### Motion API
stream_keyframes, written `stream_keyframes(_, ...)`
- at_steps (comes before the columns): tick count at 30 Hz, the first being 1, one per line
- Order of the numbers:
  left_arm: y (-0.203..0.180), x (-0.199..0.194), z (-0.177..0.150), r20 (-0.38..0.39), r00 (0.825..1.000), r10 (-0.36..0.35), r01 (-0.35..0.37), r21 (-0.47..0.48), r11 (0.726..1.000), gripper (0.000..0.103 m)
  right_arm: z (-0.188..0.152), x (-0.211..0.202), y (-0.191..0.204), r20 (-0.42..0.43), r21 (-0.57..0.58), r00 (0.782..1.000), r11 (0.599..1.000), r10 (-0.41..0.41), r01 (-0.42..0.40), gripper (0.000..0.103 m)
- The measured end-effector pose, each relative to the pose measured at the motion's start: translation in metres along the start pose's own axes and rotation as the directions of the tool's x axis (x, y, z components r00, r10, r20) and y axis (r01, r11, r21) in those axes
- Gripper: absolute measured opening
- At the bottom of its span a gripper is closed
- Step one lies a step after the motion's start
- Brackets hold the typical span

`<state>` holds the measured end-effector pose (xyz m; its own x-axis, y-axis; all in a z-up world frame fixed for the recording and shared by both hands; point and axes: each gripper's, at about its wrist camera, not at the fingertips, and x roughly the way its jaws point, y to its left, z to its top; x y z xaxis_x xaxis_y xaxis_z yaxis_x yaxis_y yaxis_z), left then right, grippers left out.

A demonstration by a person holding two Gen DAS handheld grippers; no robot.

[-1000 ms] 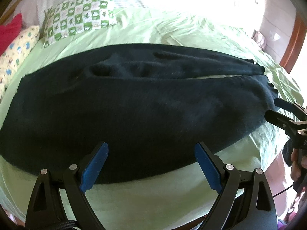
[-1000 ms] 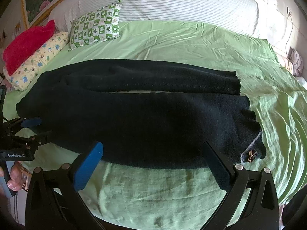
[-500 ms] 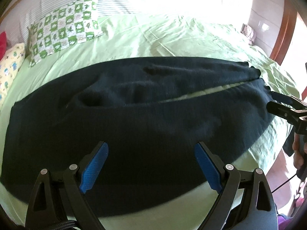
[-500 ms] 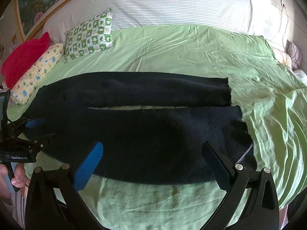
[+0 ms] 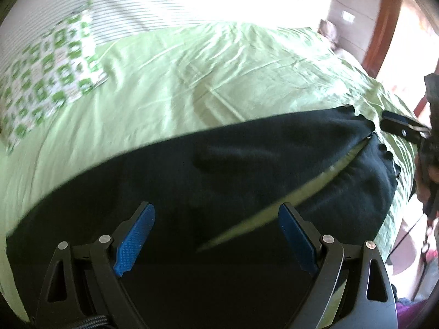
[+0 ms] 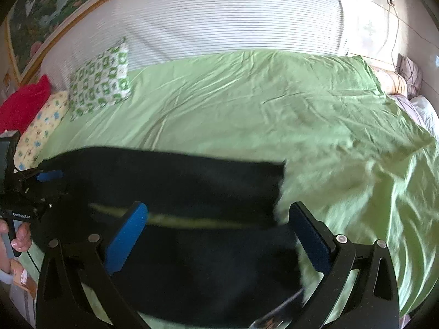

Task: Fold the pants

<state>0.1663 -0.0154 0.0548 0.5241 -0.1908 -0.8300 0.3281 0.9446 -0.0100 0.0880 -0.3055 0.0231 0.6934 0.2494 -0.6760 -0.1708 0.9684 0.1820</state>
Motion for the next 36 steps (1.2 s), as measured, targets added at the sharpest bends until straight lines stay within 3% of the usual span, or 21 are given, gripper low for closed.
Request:
stream_keyframes(7,0.004,0.035,0.044,-0.075,0.997,-0.035,0.043,0.102,0.994,0.092,0.026,0.025,-0.035,-0.043,0.069,0.999,0.997,0.031,-0.028,0.103)
stream_keyframes(15,0.005,0.086,0.078,-0.151,0.988,0.016,0.022,0.249,0.968,0.092,0.037,0.052,-0.049,-0.117,0.047,0.990,0.997,0.073,-0.068,0.102)
stream_keyframes(19,0.011,0.115,0.090,-0.218,0.976,0.006,0.063,0.307,0.950,0.092,0.041,0.068,-0.053,-0.169,0.037,0.980,0.995,0.101,-0.096,0.100)
stream_keyframes(25,0.022,0.151,0.094,-0.361,0.931,-0.060,0.168,0.276,0.947,0.092,0.041,0.092,-0.058,-0.240,0.053,0.957,0.986,0.165,-0.157,0.075)
stream_keyframes(27,0.023,0.154,0.095,-0.372,0.926,-0.069,0.180,0.272,0.945,0.089,0.040,0.095,-0.060,-0.245,0.052,0.956,0.987,0.160,-0.152,0.060)
stream_keyframes(28,0.023,0.153,0.095,-0.377,0.923,-0.084,0.195,0.267,0.944,0.081,0.040,0.096,-0.061,-0.244,0.049,0.957,0.988,0.156,-0.148,0.055)
stream_keyframes(30,0.021,0.148,0.094,-0.389,0.914,-0.116,0.232,0.265,0.936,0.058,0.040,0.096,-0.063,-0.240,0.043,0.959,0.989,0.149,-0.143,0.024)
stream_keyframes(32,0.013,0.139,0.090,-0.389,0.913,-0.125,0.250,0.289,0.924,0.016,0.041,0.095,-0.065,-0.233,0.055,0.959,0.987,0.162,-0.153,0.013)
stream_keyframes(33,0.008,0.134,0.088,-0.391,0.912,-0.121,0.252,0.304,0.919,0.011,0.041,0.093,-0.066,-0.227,0.056,0.959,0.985,0.172,-0.163,0.011)
stream_keyframes(36,-0.001,0.118,0.078,-0.360,0.927,-0.105,0.228,0.319,0.920,0.011,0.044,0.083,-0.063,-0.197,0.021,0.965,0.985,0.172,-0.171,0.009)
